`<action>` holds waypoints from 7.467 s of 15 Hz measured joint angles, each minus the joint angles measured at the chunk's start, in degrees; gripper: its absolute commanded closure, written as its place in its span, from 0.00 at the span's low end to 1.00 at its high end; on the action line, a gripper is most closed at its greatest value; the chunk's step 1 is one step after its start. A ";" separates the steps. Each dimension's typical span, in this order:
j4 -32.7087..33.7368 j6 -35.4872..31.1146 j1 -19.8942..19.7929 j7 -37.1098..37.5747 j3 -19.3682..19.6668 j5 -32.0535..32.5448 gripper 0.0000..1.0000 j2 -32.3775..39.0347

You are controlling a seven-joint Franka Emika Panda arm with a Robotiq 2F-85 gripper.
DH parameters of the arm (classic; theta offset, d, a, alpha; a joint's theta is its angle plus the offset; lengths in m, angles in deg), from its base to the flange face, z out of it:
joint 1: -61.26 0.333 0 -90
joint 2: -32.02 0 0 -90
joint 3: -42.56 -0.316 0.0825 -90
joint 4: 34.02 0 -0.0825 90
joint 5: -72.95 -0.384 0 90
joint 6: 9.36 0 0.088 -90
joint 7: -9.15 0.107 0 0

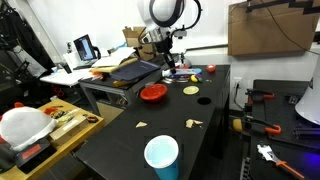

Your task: Move the toothpaste tube and red bowl to the left.

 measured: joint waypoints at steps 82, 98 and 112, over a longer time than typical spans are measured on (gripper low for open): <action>13.10 -7.84 2.58 5.73 -3.95 -0.07 0.00 10.71; 18.97 -7.66 -0.25 6.13 -3.22 -3.18 0.00 22.67; 30.95 -2.72 -3.58 6.77 -3.85 -6.55 0.00 33.54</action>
